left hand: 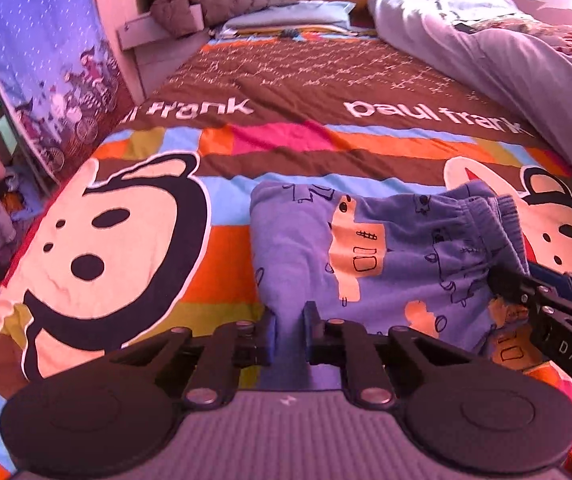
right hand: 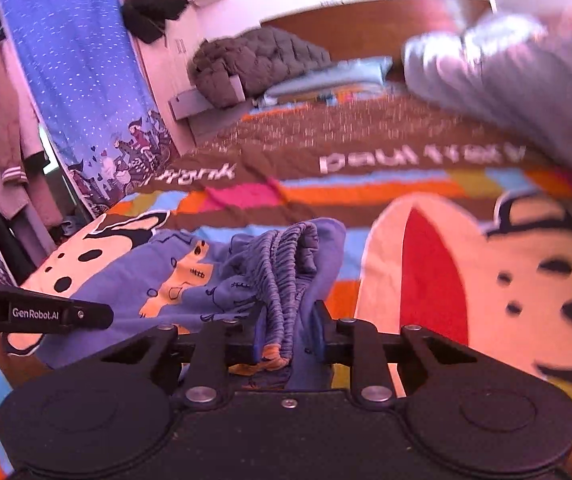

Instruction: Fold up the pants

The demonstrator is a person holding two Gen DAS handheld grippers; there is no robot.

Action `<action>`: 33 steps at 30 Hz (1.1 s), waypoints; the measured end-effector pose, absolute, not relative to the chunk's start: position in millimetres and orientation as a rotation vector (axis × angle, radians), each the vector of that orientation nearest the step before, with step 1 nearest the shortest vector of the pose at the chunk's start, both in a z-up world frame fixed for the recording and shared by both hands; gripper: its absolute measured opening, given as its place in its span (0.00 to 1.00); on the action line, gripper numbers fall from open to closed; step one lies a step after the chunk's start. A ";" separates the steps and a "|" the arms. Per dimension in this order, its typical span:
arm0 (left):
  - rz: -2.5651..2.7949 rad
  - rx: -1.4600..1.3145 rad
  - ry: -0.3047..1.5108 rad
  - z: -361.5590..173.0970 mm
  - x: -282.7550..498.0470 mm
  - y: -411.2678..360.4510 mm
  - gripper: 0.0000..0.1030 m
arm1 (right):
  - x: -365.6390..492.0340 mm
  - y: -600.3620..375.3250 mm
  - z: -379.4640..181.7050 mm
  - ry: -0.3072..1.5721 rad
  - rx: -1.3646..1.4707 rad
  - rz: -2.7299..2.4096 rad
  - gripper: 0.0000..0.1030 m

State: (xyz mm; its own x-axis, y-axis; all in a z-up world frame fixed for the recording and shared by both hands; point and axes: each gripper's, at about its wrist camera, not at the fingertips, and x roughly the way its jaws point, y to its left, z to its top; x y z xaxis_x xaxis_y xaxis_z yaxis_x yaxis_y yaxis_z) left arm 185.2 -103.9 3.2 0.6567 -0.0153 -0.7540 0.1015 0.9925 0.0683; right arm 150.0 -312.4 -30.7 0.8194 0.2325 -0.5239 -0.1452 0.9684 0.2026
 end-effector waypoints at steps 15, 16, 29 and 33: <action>-0.190 0.207 0.669 13.6 206.3 -74.6 0.13 | 148.8 -258.7 -23.0 0.445 -0.146 0.084 0.24; -0.181 0.199 0.655 17.3 207.0 -66.1 0.13 | 153.2 -253.2 -22.8 0.441 -0.147 0.087 0.24; 0.032 0.031 0.764 -25.1 220.0 62.2 0.25 | 224.2 -147.9 -49.6 0.605 -0.087 0.320 0.28; 0.045 0.019 0.736 -22.8 216.8 73.5 0.58 | 228.5 -149.3 -56.4 0.616 -0.061 0.269 0.49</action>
State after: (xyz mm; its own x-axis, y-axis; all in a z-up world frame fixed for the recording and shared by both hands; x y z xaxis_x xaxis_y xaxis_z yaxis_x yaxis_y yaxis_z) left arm 216.8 73.5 -22.8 0.7400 0.0480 -0.6709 -0.0348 0.9988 0.0330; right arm 228.5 -149.3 -56.4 0.7824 0.2307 -0.5785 -0.2672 0.9634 0.0229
